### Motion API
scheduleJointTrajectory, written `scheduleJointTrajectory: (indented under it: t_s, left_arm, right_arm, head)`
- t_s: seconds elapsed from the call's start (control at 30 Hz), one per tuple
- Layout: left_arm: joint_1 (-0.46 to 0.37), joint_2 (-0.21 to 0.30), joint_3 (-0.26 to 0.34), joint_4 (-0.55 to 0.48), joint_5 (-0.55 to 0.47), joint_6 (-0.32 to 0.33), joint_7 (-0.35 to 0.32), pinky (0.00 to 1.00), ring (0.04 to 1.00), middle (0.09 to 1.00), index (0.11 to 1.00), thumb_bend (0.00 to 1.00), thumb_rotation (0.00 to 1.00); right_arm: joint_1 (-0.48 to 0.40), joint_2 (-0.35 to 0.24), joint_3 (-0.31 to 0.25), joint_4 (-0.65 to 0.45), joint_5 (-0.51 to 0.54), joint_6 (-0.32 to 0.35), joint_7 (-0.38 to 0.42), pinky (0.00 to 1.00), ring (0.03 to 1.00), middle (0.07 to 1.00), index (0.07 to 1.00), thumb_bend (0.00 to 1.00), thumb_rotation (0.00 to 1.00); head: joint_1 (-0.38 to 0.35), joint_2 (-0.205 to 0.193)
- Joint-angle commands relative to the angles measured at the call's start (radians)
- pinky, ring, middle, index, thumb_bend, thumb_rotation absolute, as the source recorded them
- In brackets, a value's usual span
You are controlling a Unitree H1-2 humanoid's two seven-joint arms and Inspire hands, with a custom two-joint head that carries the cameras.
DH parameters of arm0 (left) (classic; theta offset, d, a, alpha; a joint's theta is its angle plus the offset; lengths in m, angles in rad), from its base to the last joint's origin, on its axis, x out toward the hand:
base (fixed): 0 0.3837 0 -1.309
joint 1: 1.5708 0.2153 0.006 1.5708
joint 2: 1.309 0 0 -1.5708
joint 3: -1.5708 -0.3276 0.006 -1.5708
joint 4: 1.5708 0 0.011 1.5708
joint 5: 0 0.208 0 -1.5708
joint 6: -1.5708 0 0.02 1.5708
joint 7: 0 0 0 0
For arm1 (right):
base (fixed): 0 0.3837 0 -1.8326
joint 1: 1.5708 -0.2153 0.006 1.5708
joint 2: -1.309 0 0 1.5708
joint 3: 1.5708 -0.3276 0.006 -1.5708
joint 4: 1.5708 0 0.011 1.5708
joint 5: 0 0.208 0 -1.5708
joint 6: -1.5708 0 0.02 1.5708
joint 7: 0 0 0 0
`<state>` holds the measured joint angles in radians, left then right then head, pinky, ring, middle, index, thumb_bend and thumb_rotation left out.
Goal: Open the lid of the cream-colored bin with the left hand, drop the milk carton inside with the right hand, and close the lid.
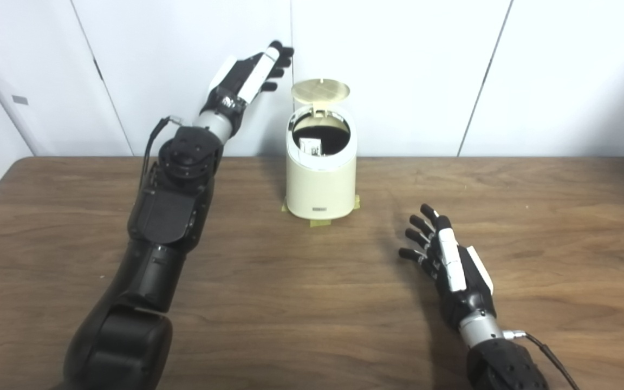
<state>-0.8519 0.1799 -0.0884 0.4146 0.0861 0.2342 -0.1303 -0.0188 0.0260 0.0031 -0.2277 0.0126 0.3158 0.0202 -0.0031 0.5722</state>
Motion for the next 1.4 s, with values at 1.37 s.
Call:
scheduleJointTrajectory:
  t_s: [1.37]
  left_arm:
    - [-0.06,0.21,-0.322,-0.083,0.703,-0.405,0.031,0.73,0.78,0.734,0.69,0.45,0.99]
  right_arm:
    - [-0.064,0.0,0.029,0.078,-0.073,-0.09,-0.046,0.62,0.792,0.839,0.909,0.49,1.0]
  head:
    - [-0.026,0.014]
